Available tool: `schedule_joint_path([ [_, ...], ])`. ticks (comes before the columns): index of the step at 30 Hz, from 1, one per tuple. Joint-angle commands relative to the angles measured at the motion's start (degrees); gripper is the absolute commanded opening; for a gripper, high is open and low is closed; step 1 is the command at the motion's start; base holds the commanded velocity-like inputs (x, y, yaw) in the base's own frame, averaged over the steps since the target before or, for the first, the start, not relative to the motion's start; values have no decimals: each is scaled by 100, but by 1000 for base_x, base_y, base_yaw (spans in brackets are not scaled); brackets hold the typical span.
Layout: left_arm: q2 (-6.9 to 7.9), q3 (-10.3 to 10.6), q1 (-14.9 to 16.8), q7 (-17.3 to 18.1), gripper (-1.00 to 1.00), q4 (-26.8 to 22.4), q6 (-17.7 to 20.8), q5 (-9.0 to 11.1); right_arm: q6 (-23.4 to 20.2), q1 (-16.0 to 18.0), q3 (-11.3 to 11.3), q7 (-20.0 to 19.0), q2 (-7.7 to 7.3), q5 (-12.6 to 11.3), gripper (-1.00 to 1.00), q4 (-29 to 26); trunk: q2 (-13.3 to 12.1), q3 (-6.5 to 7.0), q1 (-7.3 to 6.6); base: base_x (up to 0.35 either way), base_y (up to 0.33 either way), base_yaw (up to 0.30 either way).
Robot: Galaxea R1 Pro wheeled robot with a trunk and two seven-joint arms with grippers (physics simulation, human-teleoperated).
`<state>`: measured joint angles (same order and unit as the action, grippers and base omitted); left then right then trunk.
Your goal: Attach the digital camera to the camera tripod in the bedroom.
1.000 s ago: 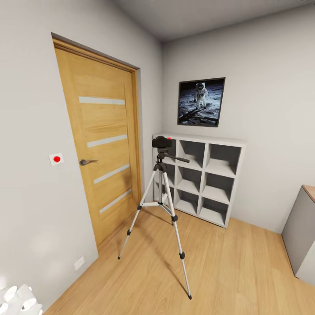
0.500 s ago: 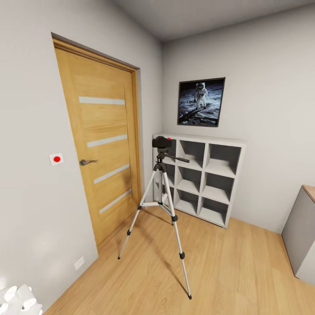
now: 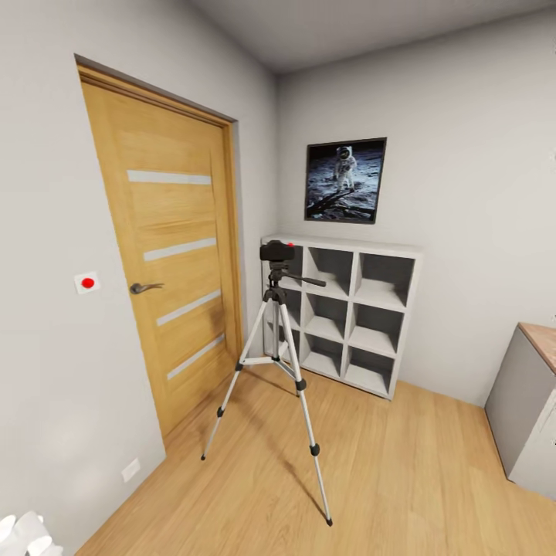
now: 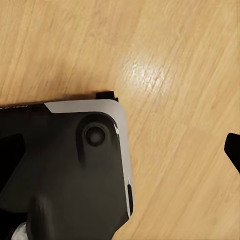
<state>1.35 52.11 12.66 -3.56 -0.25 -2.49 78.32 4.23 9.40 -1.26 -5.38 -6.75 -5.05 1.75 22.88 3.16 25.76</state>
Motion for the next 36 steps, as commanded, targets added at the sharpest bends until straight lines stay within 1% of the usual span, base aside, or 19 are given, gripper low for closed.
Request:
schedule_joint_path([
  [1,-8,49,0,-21,100,-10,-12,34,33,5,-8,-34,-2,-52,100,19,4,-2,2,0,0,-49],
  [7,-6,78,0,-22,100,-62,-23,12,34,8,-6,-34,-2,-49,100,19,4,-2,2,0,0,-15],
  [13,28,85,0,-22,100,-70,-23,8,23,3,-6,-34,-2,-48,100,19,4,-2,2,0,0,-2],
  [30,37,97,0,-22,100,-76,-24,1,34,7,-5,-34,3,-53,100,16,4,-2,2,0,0,0],
  [36,29,86,0,-23,100,-72,-23,-1,40,9,-8,-34,56,-11,100,-67,4,-2,2,0,0,0],
])
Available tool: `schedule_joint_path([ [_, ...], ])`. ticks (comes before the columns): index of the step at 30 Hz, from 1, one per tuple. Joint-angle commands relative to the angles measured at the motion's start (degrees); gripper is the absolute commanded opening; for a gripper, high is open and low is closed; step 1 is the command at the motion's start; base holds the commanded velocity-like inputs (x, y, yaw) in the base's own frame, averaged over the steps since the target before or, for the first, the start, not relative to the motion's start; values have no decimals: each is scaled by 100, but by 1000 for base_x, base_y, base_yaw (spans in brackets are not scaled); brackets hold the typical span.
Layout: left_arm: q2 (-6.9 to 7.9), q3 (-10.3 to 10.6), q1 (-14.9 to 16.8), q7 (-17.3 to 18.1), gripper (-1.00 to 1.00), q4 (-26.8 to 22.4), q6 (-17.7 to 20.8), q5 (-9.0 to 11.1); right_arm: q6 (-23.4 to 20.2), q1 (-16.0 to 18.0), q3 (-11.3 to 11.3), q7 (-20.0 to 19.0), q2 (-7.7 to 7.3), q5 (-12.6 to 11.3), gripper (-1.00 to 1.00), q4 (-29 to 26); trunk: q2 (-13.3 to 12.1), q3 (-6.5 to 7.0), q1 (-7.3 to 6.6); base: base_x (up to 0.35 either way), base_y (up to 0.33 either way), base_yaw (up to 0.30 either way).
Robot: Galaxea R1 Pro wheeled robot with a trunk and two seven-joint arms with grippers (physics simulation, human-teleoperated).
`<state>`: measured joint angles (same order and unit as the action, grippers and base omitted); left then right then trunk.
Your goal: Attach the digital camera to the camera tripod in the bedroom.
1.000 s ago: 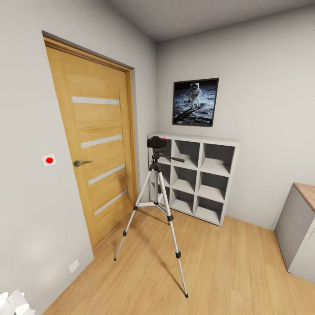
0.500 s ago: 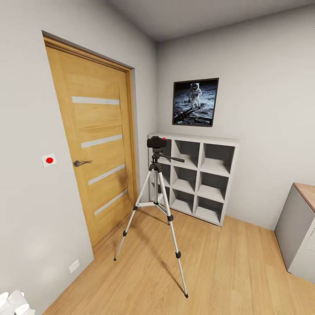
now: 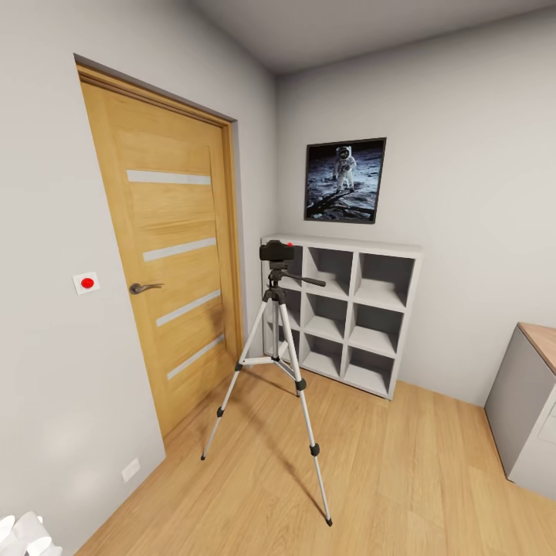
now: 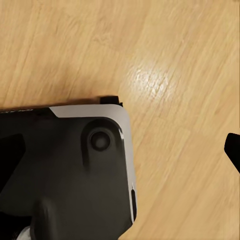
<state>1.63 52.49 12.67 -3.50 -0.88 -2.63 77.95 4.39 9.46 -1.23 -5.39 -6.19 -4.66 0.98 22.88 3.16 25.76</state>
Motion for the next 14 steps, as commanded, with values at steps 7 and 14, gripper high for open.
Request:
schedule_joint_path([
  [7,4,64,-1,-30,100,-9,-9,36,20,2,-13,-32,58,-57,100,-3,4,-2,2,0,0,0],
  [14,4,63,-1,-28,100,-9,-9,36,20,0,-13,-32,64,-54,100,-2,4,-2,2,0,0,0],
])
